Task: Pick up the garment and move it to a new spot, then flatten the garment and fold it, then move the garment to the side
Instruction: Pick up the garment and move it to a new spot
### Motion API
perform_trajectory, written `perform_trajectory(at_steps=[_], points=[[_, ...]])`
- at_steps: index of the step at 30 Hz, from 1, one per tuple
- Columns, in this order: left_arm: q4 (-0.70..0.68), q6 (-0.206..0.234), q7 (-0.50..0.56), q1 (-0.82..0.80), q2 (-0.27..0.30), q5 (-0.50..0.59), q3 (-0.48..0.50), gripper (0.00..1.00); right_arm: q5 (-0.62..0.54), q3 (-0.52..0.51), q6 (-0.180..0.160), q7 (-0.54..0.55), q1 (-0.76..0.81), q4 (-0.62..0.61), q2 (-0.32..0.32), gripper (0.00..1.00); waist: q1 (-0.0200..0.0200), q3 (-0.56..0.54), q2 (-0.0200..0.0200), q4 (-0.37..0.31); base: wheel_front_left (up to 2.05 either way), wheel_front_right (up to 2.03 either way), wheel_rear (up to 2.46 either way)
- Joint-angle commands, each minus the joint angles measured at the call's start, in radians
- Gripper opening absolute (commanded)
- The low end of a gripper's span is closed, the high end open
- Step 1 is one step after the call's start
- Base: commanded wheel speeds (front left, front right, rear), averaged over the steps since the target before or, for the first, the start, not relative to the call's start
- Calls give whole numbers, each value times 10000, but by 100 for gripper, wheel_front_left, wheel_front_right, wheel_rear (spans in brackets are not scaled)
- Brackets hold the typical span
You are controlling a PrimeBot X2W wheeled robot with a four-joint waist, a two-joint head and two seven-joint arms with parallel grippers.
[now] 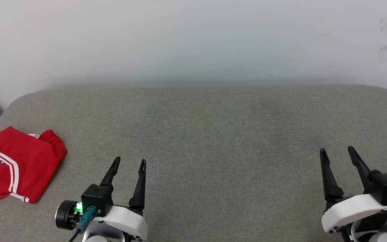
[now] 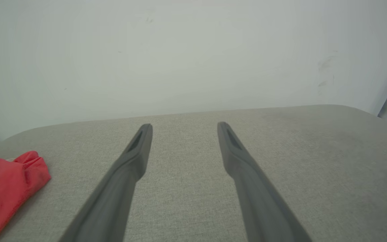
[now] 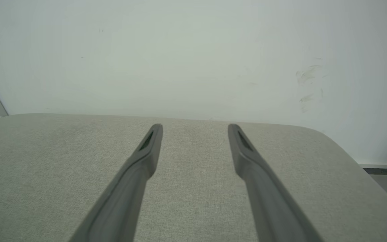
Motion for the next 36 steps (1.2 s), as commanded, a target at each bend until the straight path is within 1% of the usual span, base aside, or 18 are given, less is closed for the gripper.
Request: perform_trajectory(at_steps=[1, 11, 18, 23, 36], points=[[22, -7, -63, -97, -41, 164, 21, 100, -197, -7, -3, -84, 52, -39, 35, 100, 0, -9, 0, 1, 0, 0, 0], [210, -34, -74, -131, -86, 93, 110, 100, -84, -95, -3, -171, -28, 142, 36, 100, 0, -44, 0, 61, 0, 0, 0], [267, 56, -74, -186, -122, -27, 266, 100, -2, -51, -3, -277, -63, 147, 34, 100, 0, -2, 0, 406, 0, 0, 0], [273, 109, -74, -250, -79, 2, 468, 100, -37, 108, -3, -268, -106, 86, 33, 100, 0, 43, 0, 909, 0, 0, 0], [129, 279, -74, -219, 58, 20, 1108, 100, 90, 745, -3, -302, -171, -248, 30, 100, 0, 222, 0, 2922, 0, 0, 0]])
